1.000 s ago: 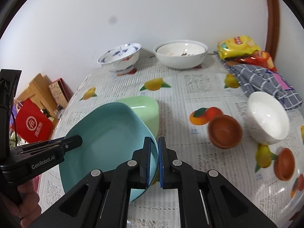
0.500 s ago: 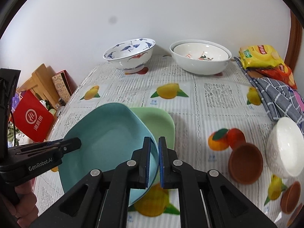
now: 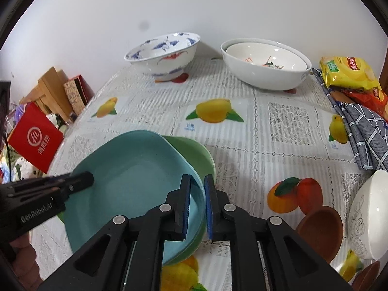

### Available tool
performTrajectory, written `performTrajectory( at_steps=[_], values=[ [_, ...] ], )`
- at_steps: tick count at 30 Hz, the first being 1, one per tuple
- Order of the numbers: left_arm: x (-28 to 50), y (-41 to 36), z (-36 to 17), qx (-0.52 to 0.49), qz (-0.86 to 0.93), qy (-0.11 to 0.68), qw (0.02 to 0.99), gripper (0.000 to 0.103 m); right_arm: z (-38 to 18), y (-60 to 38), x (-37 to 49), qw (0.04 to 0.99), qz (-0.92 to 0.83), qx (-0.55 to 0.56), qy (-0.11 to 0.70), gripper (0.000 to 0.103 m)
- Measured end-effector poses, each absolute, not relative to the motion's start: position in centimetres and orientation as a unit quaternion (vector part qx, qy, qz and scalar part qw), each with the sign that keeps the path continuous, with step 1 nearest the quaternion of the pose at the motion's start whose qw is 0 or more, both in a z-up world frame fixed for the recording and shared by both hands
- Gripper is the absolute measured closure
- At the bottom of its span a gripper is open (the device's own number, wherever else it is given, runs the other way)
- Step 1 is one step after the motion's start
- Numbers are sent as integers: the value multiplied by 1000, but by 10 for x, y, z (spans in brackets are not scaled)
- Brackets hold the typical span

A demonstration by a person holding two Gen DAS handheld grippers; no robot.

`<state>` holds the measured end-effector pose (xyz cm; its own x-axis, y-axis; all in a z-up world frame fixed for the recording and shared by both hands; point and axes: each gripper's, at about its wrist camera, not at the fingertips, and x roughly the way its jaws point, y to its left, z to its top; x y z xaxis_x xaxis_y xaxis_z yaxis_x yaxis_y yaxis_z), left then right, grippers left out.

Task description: Organize plates and bowls

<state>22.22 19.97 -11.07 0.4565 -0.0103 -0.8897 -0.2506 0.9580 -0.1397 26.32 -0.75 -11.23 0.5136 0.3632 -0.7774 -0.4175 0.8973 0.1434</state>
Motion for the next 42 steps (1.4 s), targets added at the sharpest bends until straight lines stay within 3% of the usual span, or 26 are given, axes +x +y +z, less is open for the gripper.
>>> performTrajectory(
  at_steps=[3, 6, 13, 15, 16, 19, 25, 31, 42],
  values=[
    [223, 200, -113, -130, 66, 518, 843, 94, -112, -13, 260, 871, 224, -22, 438, 88],
    [223, 198, -114, -127, 67, 515, 845, 94, -108, -23, 253, 871, 217, -5, 441, 80],
    [221, 197, -115, -124, 68, 511, 848, 93, -107, -28, 237, 857, 220, 18, 465, 77],
    [220, 197, -117, -126, 57, 517, 845, 93, -111, -21, 240, 855, 210, 8, 475, 79],
    [219, 197, -118, -125, 51, 518, 845, 92, -113, -19, 241, 857, 200, 2, 475, 86],
    [217, 195, -118, -114, 39, 517, 847, 90, -113, -18, 245, 868, 183, -1, 461, 92],
    [218, 192, -120, -103, 20, 524, 845, 87, -107, -17, 263, 880, 173, 7, 442, 98],
    [218, 190, -119, -98, 10, 531, 842, 79, -110, -11, 279, 876, 183, -1, 445, 93],
    [206, 181, -105, -88, 17, 525, 846, 79, -92, -60, 245, 893, 168, 3, 418, 85]
  ],
)
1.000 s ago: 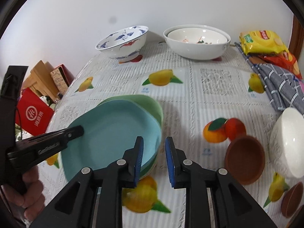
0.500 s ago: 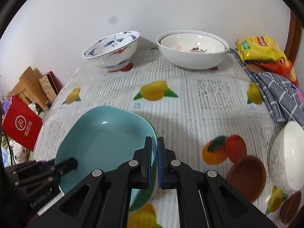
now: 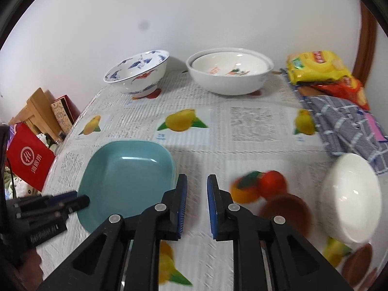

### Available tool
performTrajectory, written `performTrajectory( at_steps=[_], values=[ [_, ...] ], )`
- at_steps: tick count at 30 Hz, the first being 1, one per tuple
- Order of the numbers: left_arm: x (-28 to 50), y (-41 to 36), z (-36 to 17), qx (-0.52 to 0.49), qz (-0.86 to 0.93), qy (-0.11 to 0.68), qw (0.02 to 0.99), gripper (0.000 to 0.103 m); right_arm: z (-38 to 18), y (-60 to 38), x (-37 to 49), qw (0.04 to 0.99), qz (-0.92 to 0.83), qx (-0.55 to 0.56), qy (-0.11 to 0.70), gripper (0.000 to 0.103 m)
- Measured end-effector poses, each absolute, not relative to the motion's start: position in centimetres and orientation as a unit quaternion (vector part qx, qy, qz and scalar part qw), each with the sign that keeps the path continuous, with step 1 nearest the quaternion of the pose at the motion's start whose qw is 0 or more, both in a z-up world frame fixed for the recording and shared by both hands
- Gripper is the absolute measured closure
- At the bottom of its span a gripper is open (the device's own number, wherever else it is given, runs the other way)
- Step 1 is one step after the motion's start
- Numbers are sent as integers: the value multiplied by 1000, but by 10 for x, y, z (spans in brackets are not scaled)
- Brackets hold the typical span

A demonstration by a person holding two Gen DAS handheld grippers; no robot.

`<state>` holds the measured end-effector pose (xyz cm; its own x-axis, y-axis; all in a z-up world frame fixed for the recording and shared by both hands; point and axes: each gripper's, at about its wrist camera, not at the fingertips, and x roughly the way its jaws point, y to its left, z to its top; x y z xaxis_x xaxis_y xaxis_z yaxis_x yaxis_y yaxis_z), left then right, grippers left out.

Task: Organize plates and bowls
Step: 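Open both grippers off the blue plate rim and lift them away, then close the left gripper on one brown clay bowl while the right gripper grasps another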

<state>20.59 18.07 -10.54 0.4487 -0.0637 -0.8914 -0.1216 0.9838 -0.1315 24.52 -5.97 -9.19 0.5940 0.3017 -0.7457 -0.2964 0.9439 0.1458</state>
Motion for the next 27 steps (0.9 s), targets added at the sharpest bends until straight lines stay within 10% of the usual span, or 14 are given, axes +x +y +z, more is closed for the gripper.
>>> performTrajectory(
  at_steps=[8, 27],
  values=[
    [194, 143, -81, -65, 19, 506, 860, 76, -75, -142, 200, 917, 91, 8, 388, 60],
    [182, 56, -55, -29, 7, 491, 871, 73, -85, -312, 130, 912, -19, 50, 406, 57]
  ],
)
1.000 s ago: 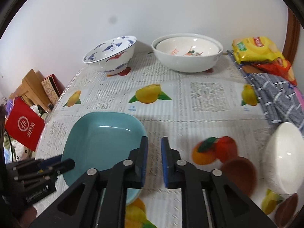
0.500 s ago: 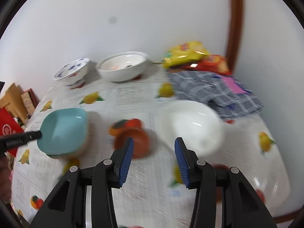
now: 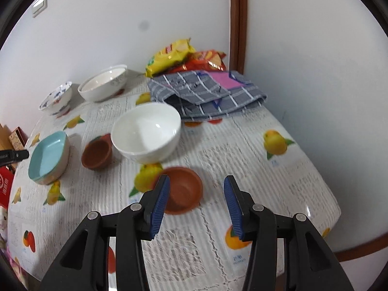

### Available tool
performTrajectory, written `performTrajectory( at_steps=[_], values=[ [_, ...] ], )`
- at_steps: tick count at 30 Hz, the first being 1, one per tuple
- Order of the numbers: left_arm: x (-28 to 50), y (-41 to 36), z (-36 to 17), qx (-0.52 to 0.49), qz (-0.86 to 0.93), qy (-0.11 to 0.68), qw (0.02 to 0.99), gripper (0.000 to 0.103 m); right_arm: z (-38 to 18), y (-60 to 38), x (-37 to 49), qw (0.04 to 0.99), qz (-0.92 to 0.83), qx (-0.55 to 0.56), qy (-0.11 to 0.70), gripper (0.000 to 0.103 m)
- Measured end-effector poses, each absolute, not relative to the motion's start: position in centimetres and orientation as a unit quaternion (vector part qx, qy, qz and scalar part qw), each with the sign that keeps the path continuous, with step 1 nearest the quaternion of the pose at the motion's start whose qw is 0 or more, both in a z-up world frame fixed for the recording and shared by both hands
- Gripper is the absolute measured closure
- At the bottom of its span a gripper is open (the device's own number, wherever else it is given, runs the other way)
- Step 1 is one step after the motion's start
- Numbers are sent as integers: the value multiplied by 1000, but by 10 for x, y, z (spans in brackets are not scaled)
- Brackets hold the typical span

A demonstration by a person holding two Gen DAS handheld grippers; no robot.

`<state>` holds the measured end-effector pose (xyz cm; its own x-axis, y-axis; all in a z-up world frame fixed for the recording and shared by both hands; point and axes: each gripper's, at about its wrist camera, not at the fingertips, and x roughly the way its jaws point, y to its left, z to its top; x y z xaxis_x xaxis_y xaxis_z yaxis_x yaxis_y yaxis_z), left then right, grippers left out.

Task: Organize plates and bowls
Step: 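Close the left gripper on one brown clay bowl while the right gripper grasps another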

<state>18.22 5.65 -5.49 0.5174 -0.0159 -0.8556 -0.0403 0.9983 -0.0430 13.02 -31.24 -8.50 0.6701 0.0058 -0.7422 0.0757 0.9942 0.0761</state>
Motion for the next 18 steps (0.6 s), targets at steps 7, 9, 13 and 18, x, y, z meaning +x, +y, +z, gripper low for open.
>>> performTrajectory(
  at_steps=[7, 9, 13, 18],
  values=[
    [194, 17, -73, -23, -32, 512, 858, 73, -112, -328, 136, 898, -14, 77, 432, 57],
    [199, 8, -79, -25, -46, 520, 853, 73, -117, -329, 139, 896, -13, 82, 437, 57],
    [210, -6, -90, -23, -58, 528, 847, 66, -130, -329, 151, 889, -4, 91, 448, 57],
    [228, -19, -107, -26, -64, 539, 840, 62, -145, -330, 164, 883, -1, 100, 459, 60]
  ],
)
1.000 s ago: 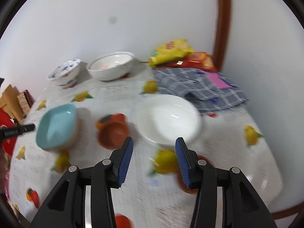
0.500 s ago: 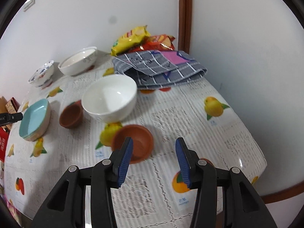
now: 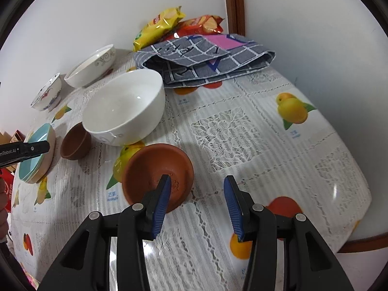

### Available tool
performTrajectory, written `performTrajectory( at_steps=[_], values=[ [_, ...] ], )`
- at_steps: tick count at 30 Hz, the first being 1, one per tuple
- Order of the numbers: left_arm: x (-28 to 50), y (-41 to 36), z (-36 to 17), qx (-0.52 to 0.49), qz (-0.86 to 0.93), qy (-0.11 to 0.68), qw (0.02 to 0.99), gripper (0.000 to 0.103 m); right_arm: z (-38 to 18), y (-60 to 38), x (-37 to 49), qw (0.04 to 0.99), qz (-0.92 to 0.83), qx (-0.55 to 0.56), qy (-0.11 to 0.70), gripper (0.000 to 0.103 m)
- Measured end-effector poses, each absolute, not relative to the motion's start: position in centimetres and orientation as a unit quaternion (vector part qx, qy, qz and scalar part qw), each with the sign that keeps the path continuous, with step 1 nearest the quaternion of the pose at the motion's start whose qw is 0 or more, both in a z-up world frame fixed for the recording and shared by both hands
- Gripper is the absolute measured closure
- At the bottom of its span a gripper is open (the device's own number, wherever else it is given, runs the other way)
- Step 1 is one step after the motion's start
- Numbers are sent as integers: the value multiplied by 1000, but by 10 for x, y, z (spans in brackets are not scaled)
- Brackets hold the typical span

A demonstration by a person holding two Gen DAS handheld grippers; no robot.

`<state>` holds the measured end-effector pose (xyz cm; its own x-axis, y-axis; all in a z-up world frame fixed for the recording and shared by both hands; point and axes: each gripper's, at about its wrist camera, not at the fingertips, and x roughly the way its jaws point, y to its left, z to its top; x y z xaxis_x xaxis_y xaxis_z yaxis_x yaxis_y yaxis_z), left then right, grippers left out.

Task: Organize plates and bowls
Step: 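Close the left gripper on one brown clay bowl while the right gripper grasps another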

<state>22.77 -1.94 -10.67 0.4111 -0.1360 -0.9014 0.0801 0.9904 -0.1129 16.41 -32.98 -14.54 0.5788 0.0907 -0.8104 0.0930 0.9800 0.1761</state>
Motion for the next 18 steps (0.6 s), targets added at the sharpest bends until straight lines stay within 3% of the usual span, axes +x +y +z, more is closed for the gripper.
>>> performTrajectory(
  at_steps=[18],
  values=[
    [260, -38, -149, -10, -62, 552, 832, 63, -166, -325, 184, 887, -11, 91, 453, 64]
  ],
)
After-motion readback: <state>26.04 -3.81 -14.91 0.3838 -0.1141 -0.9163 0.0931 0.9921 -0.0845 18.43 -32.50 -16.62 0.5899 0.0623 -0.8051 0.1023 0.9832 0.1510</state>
